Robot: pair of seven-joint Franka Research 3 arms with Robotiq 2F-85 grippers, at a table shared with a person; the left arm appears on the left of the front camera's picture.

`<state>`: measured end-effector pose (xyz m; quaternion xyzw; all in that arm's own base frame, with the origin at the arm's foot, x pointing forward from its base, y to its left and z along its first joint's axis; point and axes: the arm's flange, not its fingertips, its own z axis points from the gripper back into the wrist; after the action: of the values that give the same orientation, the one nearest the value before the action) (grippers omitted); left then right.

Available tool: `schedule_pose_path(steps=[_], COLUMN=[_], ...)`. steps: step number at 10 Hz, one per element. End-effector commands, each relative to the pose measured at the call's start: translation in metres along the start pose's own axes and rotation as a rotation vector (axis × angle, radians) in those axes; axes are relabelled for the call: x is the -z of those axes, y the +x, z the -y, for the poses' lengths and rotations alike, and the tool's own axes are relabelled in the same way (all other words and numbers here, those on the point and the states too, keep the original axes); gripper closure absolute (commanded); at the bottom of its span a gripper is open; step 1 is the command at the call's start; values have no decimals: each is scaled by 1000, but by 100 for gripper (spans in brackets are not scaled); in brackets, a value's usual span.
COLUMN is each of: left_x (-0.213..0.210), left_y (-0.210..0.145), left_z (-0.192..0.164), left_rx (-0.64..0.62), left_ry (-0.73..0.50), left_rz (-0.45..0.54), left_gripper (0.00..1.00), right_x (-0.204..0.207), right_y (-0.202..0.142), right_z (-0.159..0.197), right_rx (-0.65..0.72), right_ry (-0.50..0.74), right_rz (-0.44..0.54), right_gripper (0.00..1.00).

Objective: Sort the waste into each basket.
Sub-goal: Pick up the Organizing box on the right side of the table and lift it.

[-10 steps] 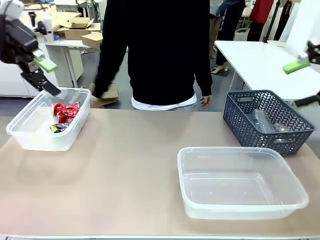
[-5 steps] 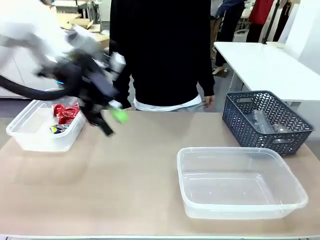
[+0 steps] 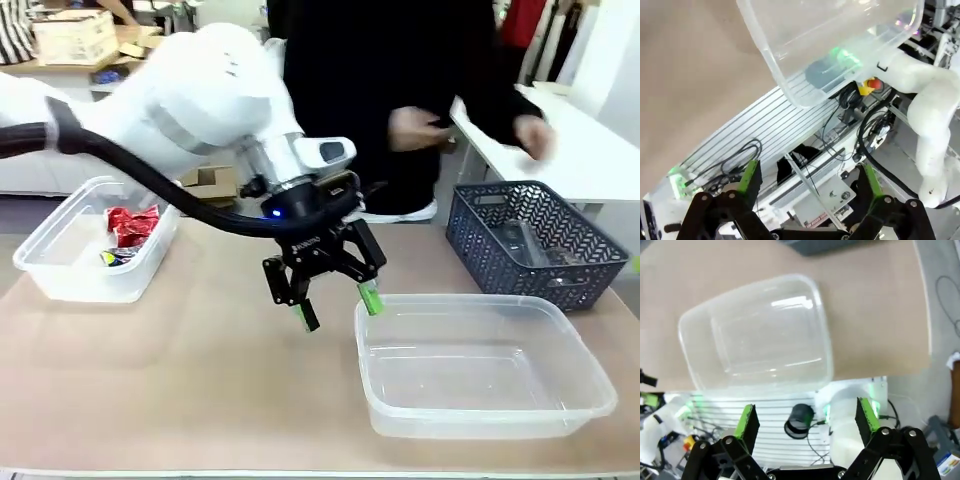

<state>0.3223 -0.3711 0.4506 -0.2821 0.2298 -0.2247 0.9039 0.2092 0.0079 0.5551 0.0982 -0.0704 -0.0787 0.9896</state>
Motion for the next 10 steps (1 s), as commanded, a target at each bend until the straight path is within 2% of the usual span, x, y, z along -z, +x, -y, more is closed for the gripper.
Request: schedule_pose_path(steps=[1, 4, 5, 6, 8, 10], left_x=[-7, -7, -8, 18, 80, 113], left_y=[-7, -7, 1, -7, -10, 10], left_z=[-4, -4, 0, 9, 30, 37], left_rx=[35, 35, 8, -89, -157, -244], left_ry=[-28, -28, -9, 56, 181, 271], left_rz=[41, 41, 15, 107, 131, 143], left_gripper=[0, 0, 0, 0, 0, 0], right_x=[-9, -9, -6, 25, 95, 143], right_y=[-3, -3, -2, 2, -1, -5], right_z=[21, 21, 12, 4, -5, -19], right_rx=[21, 21, 15, 1, -39, -63], right_ry=[1, 1, 3, -2, 2, -7], right_rz=[24, 24, 14, -3, -118, -223], right_gripper=[0, 0, 0, 0, 0, 0])
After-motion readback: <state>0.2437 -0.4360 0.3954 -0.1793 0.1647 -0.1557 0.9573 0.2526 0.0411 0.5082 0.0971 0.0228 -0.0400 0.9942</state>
